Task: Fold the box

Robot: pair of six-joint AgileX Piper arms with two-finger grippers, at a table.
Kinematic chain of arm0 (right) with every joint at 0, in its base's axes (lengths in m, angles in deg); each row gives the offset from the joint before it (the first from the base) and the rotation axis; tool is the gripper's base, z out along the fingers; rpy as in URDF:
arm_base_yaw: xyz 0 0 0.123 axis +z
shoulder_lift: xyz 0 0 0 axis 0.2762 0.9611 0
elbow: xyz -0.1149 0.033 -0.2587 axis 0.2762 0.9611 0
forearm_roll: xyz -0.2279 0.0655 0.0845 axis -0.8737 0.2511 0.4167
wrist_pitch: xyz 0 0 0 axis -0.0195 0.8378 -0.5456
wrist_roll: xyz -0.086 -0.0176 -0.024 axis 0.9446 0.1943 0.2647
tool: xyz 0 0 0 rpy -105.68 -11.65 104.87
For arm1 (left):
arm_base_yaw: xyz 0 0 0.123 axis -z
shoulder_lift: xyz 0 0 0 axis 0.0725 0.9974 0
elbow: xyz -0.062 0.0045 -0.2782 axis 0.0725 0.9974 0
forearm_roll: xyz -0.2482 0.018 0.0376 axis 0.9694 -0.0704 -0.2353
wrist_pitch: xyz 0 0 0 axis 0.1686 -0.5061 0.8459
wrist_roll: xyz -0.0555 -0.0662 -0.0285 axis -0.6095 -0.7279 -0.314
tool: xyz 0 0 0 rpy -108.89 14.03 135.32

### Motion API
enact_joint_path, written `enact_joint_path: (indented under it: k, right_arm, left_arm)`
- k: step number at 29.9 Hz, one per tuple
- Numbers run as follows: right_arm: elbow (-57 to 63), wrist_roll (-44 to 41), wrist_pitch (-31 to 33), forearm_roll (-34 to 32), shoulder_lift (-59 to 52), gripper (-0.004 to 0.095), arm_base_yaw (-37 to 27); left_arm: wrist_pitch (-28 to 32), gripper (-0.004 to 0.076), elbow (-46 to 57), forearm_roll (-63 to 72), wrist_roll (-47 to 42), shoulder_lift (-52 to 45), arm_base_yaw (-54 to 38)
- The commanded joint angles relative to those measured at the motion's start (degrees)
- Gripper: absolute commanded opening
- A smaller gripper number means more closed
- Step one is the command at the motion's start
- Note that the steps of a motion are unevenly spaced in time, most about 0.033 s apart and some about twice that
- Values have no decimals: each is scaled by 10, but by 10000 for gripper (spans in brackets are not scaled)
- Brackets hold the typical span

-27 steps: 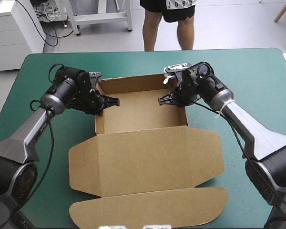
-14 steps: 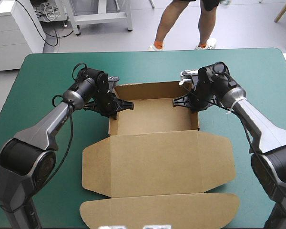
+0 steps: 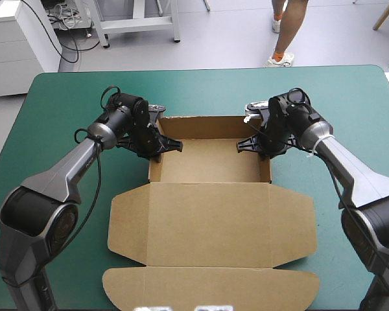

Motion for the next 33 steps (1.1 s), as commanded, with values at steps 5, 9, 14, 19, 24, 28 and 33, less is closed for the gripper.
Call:
enact_joint_path:
  k: [5, 9, 14, 19, 24, 28, 33]
  right_arm:
    - [-14, 9, -7, -35, -29, 505, -6]
    - [-28, 9, 1, -35, -30, 505, -6]
    - [-99, 9, 17, -35, -35, 504, -6]
    - [-145, 9, 17, -34, -60, 505, -6]
    - [-146, 15, 17, -35, -99, 504, -6]
    - [-145, -8, 17, -35, -124, 504, -6]
    - [-121, -12, 17, -27, -130, 504, -6]
  left_arm:
    - [-1, 413, -17, -28, 8, -27, -1]
    - [-3, 549, -20, -28, 8, -27, -1]
    - [-35, 553, -75, -28, 16, -27, -1]
    - [-53, 547, -165, -15, 42, -39, -1]
    - [-53, 527, -222, -12, 60, -67, -1]
    - [-53, 353, -229, -25, 75, -112, -1]
    - [-53, -1, -229, -40, 118, -189, -1]
